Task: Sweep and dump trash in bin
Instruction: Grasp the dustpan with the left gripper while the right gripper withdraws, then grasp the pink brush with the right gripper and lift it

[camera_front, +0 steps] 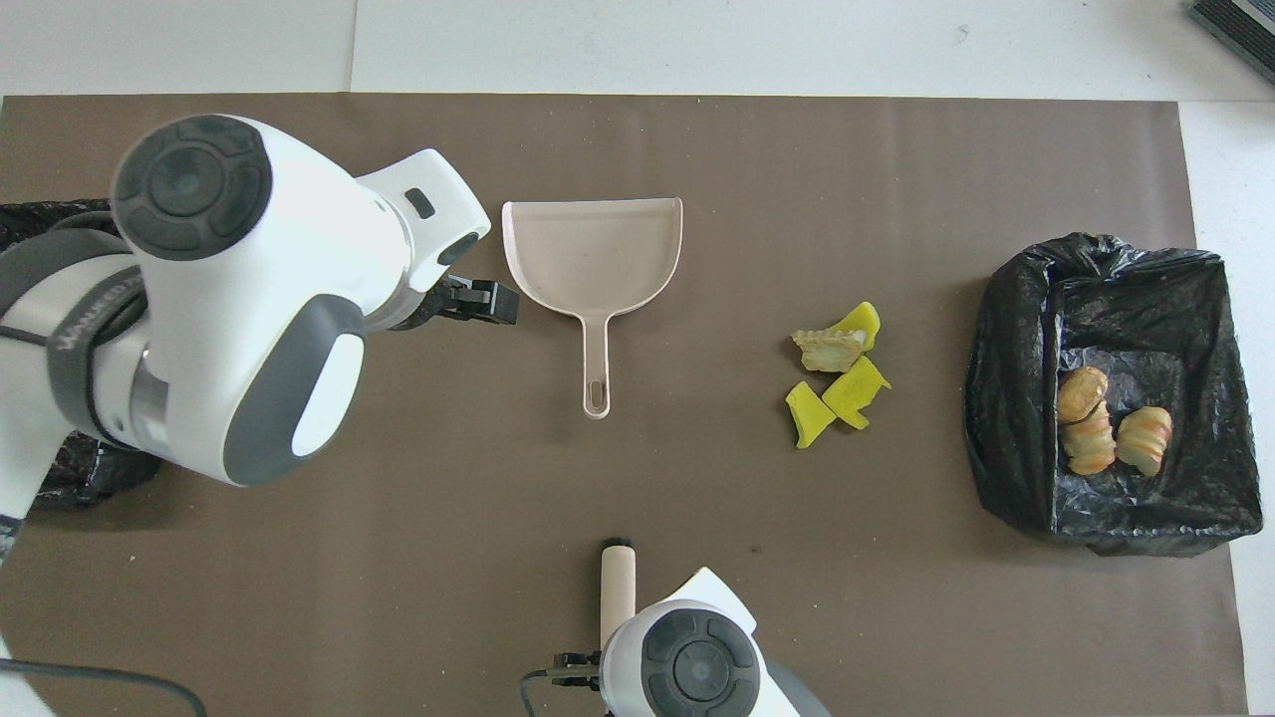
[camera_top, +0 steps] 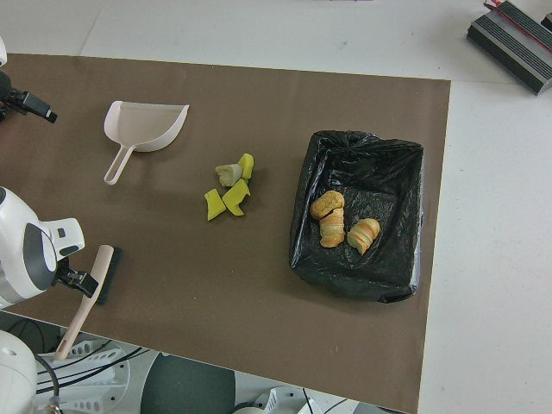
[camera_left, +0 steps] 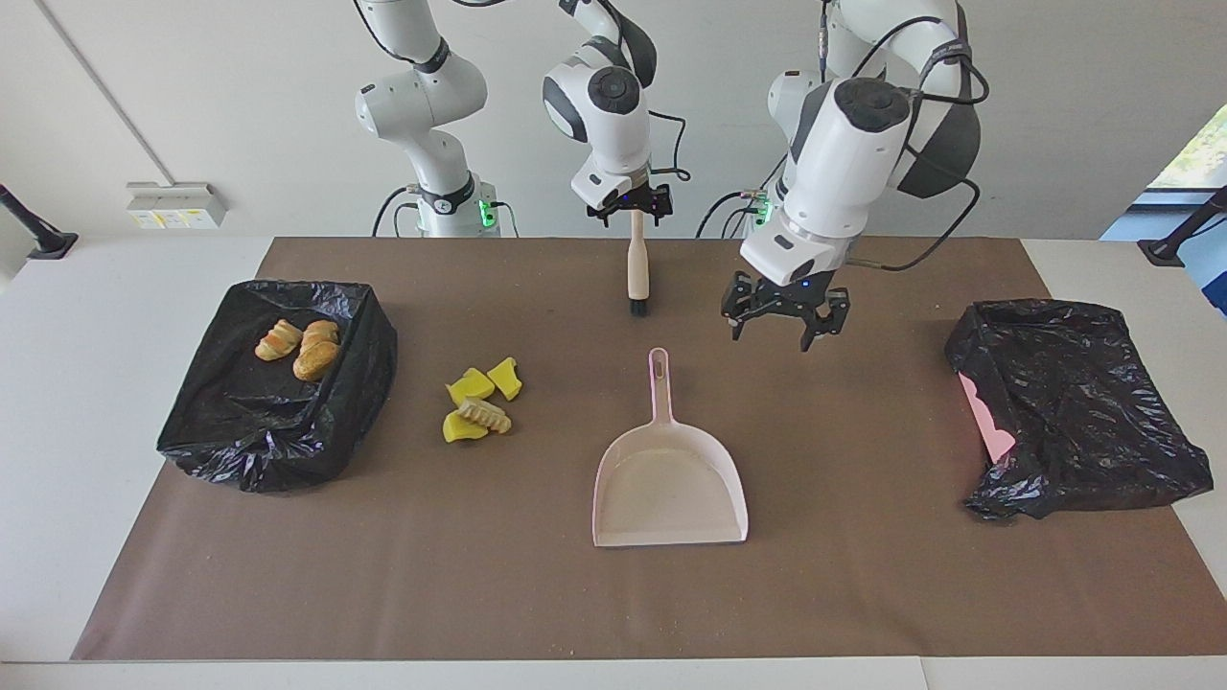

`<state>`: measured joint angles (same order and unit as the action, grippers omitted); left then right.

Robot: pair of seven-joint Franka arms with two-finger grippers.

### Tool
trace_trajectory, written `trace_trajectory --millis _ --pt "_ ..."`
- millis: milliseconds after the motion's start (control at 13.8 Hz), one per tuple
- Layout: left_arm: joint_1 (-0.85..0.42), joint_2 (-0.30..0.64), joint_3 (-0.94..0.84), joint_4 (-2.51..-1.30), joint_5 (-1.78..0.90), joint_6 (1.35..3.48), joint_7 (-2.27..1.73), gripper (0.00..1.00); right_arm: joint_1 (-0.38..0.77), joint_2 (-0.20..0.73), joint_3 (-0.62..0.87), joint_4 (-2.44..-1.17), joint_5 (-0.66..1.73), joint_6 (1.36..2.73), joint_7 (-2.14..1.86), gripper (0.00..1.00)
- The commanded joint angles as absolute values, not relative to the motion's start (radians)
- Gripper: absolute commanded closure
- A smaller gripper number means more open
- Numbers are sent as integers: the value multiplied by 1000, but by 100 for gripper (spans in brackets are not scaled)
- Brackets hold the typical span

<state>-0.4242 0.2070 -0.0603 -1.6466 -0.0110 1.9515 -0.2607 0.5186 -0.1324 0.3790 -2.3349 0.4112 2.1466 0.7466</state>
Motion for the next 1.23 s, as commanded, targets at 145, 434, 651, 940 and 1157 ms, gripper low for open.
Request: trace_trajectory --millis 145,434,651,940,1157 --pt "-552 322 -43 -1696 51 2127 -441 0 620 -161 379 -2457 463 2327 796 0" --pt "-589 408 -43 -1701 55 2206 -534 0 653 -186 379 -2523 463 2332 775 0" --pt "-584 416 -43 -1707 55 2212 -534 0 664 -189 379 -2540 463 2333 784 0" --pt "-589 405 -44 -1741 54 2215 -523 9 664 -186 379 -2540 463 2336 785 76" --pt "-589 408 -43 -1732 57 2230 -515 28 664 -178 379 -2536 463 2355 813 100"
